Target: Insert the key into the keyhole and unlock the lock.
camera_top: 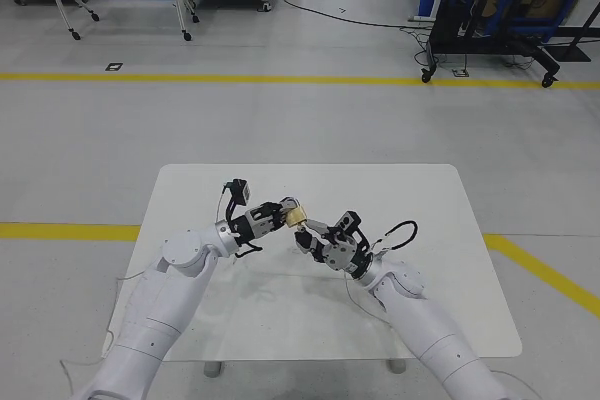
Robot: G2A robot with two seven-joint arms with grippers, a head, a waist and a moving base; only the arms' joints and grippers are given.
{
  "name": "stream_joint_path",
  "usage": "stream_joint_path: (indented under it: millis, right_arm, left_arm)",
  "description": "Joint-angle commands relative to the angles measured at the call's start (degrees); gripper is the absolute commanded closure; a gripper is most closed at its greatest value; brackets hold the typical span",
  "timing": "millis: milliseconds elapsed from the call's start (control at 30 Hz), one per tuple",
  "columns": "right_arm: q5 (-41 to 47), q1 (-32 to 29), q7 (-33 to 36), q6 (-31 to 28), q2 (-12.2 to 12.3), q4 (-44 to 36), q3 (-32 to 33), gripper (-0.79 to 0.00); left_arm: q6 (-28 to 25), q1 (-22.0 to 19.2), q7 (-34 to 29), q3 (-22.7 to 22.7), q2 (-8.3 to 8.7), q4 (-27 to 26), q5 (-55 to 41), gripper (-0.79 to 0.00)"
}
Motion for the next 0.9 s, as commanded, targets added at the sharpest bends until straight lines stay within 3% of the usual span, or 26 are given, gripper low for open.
stream_joint_path:
  millis: [0, 33, 100, 133, 167, 633, 667, 733, 800, 867]
  right_arm:
    - [0.96, 0.31, 0.50, 0.72, -0.13, 0.40, -0.12, -0.246]
    - [1.28, 0.49, 0.75, 0.83, -0.19, 0.69, -0.13, -0.225]
    - [2.83, 0.73, 1.72, 1.61, -0.36, 1.37, -0.17, -0.120]
    - [3.75, 0.83, 2.25, 1.83, -0.44, 1.86, -0.10, -0.025]
    - [4.42, 0.94, 2.73, 1.87, -0.52, 2.28, -0.06, 0.000]
    - [6.15, 2.42, 7.08, 2.90, -1.04, 5.28, -0.04, 0.000]
    - [5.98, 2.41, 7.32, 2.73, -1.01, 5.28, 0.10, -0.052]
    - [5.08, 2.26, 7.31, 1.85, -0.89, 5.22, 0.48, -0.311]
    - [4.23, 1.83, 6.94, 0.89, -0.76, 4.80, 0.91, -0.425]
    - [3.13, 1.22, 6.11, -0.46, -0.56, 4.23, 1.55, -0.622]
  left_arm:
    - [-0.34, -0.02, -0.42, 0.00, 0.03, 0.11, -0.08, 0.000]
    - [-0.48, 0.00, -0.65, 0.02, 0.03, 0.10, -0.22, 0.000]
    - [-0.71, 0.00, -0.85, -0.01, 0.06, 0.17, -0.28, 0.000]
    - [-0.86, 0.01, -0.90, -0.01, 0.07, 0.14, -0.35, 0.000]
    - [-0.99, 0.03, -0.96, -0.02, 0.07, 0.14, -0.47, 0.000]
    - [-2.12, 0.27, -1.50, -0.13, 0.23, -0.11, -0.76, 0.000]
    - [-2.16, 0.29, -1.52, -0.14, 0.25, -0.16, -0.75, 0.000]
    - [-2.25, 0.33, -1.54, -0.16, 0.28, -0.20, -0.74, 0.000]
    - [-2.35, 0.35, -1.46, -0.19, 0.31, -0.22, -0.64, 0.000]
    - [-2.27, 0.34, -1.50, -0.27, 0.33, -0.26, -0.86, 0.000]
